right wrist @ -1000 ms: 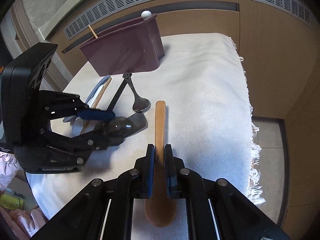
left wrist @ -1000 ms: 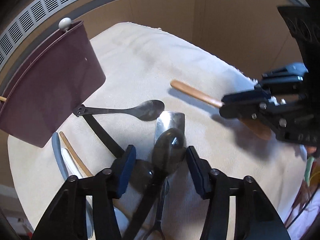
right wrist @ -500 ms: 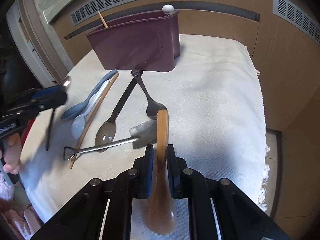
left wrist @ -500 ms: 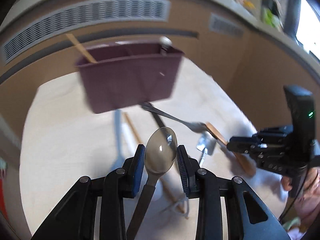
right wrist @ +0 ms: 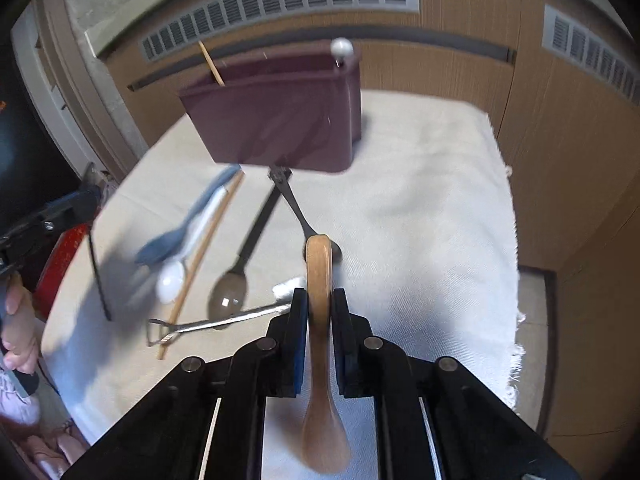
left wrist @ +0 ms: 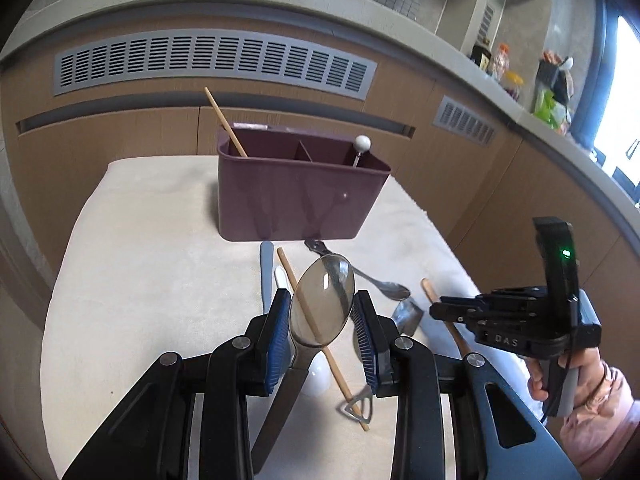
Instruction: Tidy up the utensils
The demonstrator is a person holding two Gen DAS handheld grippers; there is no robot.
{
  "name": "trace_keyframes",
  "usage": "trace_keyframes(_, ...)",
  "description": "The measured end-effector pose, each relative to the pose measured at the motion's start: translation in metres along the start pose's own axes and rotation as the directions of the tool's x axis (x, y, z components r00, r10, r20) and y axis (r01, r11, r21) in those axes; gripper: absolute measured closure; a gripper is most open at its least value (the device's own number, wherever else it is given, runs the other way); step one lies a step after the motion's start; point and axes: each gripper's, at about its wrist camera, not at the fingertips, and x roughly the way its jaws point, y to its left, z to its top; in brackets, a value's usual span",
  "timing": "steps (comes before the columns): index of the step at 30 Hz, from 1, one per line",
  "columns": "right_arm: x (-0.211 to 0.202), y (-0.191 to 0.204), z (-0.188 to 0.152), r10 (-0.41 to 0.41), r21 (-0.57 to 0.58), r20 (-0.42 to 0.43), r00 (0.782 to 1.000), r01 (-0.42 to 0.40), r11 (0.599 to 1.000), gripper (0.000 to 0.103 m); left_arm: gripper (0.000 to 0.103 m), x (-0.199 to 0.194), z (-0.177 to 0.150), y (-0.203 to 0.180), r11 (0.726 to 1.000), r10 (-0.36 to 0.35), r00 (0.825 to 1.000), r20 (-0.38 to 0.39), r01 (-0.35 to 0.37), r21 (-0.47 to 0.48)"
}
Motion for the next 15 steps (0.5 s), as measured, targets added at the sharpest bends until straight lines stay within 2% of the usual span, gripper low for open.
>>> trace_keyframes(7,-0.052,0.023,0.000,-0.034,-0.047,0.118,0.992,0.040,0.998,0.092,0.072,-0.033,0.008,-0.015,1.000,-0.017,0.996,0.085,0.016,0.003)
trace_keyframes(8,-0.057,0.027,0.000,-0.033,-0.054,0.130,0.991,0.041,0.998,0.092,0.076,-0.039,0.010,-0.018,1.000,-0.014,0.995,0.098,0.014,0.010)
trace_keyframes(9,-0.062,0.031,0.001,-0.031,-0.061,0.141,0.990,0.040,0.997,0.092,0.086,-0.044,0.011,-0.022,1.000,-0.010,0.994,0.110,0.008,0.021)
trace_keyframes(15,-0.076,0.047,0.003,-0.021,-0.089,0.170,0.985,0.036,0.995,0.092,0.089,-0.064,0.013,-0.033,0.999,0.004,0.988,0.151,-0.010,0.039)
